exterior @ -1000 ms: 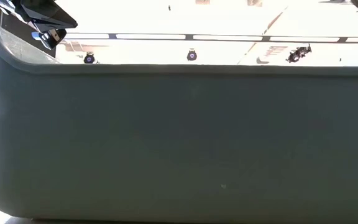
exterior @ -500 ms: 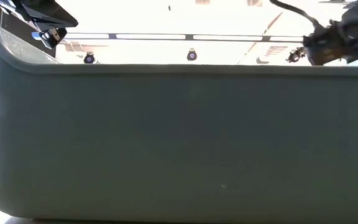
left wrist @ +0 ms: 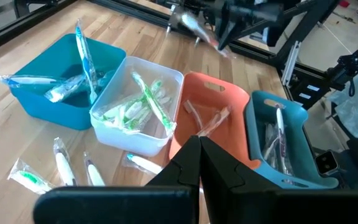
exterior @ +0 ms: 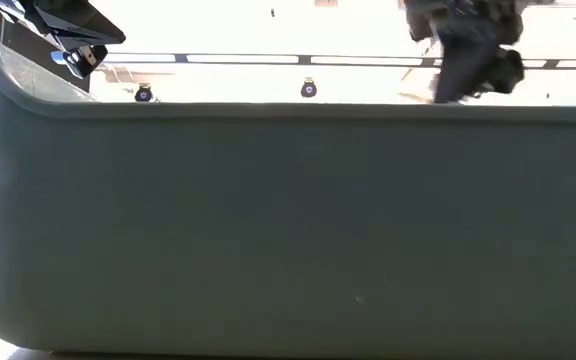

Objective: Pick & Place Toothbrushes
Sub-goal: Put the orange toothbrush into the orange bin

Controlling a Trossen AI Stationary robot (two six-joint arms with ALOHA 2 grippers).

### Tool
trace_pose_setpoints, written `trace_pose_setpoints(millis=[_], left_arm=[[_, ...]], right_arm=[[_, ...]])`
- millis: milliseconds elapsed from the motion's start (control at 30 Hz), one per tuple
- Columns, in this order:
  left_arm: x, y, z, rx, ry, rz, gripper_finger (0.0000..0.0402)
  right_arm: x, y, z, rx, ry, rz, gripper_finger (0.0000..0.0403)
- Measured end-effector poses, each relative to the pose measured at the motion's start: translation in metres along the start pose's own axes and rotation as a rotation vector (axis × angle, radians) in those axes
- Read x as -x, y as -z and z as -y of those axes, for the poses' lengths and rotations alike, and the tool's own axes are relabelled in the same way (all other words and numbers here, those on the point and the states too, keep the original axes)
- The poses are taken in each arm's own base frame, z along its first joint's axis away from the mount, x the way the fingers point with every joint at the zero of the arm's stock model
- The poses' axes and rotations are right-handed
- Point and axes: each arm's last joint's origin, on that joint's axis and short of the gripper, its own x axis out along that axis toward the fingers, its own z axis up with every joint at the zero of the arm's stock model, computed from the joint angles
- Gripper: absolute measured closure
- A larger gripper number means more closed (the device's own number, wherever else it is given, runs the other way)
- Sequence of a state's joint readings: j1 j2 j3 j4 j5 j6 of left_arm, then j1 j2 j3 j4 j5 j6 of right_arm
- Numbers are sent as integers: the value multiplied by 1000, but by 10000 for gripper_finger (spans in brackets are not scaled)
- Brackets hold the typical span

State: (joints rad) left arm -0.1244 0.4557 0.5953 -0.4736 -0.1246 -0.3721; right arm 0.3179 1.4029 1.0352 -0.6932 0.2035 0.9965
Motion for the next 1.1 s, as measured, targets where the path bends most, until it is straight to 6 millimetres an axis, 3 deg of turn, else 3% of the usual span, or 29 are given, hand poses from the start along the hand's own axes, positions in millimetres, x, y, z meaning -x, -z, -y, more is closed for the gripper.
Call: trace_pose_setpoints(millis=[233, 433, 900, 1100], left_arm=[[0, 0, 0, 0, 0, 0, 402], [0, 0, 0, 0, 0, 0, 402], [0, -2, -1, 3, -46, 37, 402], [0, -2, -1, 10, -58, 42, 402]], right_arm=[[18, -44, -11, 34, -92, 209, 382], [17, -69, -19, 73, -179, 344, 382], [-30, -78, -44, 101, -312, 390, 382], [-37, -73, -52, 135, -345, 383, 382]])
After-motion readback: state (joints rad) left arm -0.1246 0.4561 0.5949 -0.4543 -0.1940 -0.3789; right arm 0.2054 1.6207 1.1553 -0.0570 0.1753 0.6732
